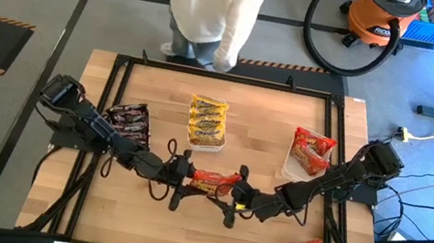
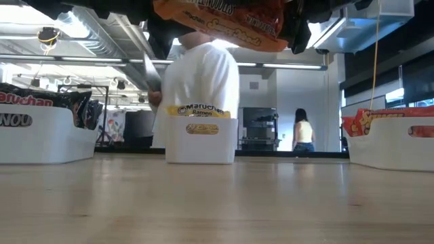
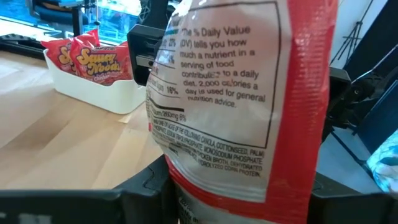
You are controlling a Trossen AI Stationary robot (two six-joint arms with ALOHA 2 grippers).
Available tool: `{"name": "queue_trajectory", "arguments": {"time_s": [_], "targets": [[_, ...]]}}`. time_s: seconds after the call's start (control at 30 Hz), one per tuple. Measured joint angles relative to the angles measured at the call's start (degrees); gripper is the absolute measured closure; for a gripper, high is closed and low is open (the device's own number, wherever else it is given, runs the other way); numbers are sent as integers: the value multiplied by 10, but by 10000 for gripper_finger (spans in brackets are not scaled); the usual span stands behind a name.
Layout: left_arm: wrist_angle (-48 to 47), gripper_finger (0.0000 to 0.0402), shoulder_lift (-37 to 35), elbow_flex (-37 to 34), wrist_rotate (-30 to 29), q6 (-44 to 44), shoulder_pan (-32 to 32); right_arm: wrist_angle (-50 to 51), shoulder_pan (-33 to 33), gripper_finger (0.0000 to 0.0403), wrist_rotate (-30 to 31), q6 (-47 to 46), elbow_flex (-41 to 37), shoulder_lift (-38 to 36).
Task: Sort Maruchan noodles
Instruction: Put the left orange noodle pack into the right white bin
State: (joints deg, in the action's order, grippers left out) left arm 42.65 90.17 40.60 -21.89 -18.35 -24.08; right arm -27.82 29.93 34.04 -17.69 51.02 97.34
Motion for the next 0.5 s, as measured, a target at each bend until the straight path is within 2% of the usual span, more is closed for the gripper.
{"name": "queue_trajectory", "arguments": {"time_s": [0.27, 0.37, 0.5], "targets": [[0, 236, -3, 0, 3, 9, -3, -27, 0, 134, 12, -13, 3, -1], [6, 236, -4, 1, -2, 14, -3, 10, 1, 134, 6, 6, 15, -49], [5, 235, -12, 3, 1, 20, -5, 123, 9, 134, -58, 25, 34, -126]]}}
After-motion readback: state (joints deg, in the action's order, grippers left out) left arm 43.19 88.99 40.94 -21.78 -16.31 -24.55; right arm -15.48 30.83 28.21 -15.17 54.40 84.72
